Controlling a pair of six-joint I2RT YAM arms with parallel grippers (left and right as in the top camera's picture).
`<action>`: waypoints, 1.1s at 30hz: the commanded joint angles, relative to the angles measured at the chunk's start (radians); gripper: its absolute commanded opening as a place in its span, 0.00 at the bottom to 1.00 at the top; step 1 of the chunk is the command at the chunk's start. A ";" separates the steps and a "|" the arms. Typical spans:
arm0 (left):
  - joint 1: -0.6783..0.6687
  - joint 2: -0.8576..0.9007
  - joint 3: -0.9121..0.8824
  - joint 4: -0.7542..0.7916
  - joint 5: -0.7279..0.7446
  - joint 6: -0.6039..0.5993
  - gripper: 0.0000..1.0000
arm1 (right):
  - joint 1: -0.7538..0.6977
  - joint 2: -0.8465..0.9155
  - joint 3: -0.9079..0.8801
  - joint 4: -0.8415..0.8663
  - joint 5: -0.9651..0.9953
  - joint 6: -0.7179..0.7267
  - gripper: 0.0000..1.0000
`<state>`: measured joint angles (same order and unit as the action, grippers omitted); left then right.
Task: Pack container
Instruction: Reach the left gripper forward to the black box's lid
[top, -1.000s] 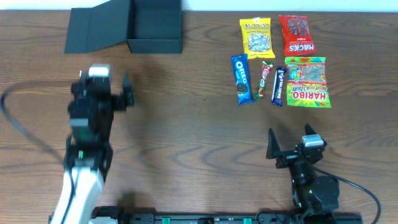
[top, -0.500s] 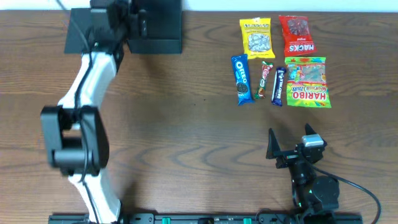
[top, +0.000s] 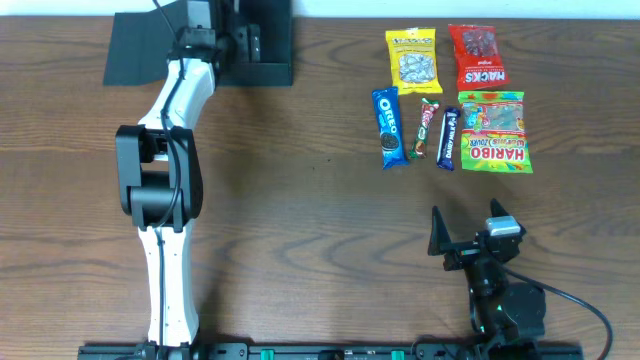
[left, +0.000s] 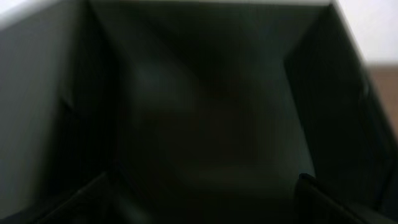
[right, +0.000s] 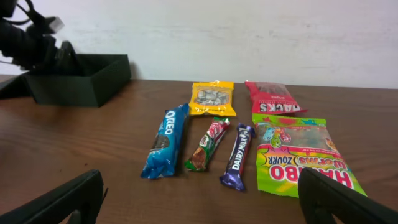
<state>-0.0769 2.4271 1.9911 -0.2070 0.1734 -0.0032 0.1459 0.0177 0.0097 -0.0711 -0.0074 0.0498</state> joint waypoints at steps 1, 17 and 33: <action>-0.022 0.003 0.024 -0.056 0.004 -0.012 0.95 | -0.008 -0.004 -0.004 -0.003 0.003 0.016 0.99; -0.064 -0.026 0.024 -0.498 0.139 -0.091 0.95 | -0.008 -0.004 -0.004 -0.003 0.003 0.016 0.99; -0.078 -0.046 0.149 -0.710 0.193 -0.117 0.95 | -0.008 -0.004 -0.004 -0.003 0.003 0.016 0.99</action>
<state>-0.1482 2.4069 2.0518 -0.9321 0.3325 -0.1078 0.1459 0.0177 0.0097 -0.0711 -0.0074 0.0498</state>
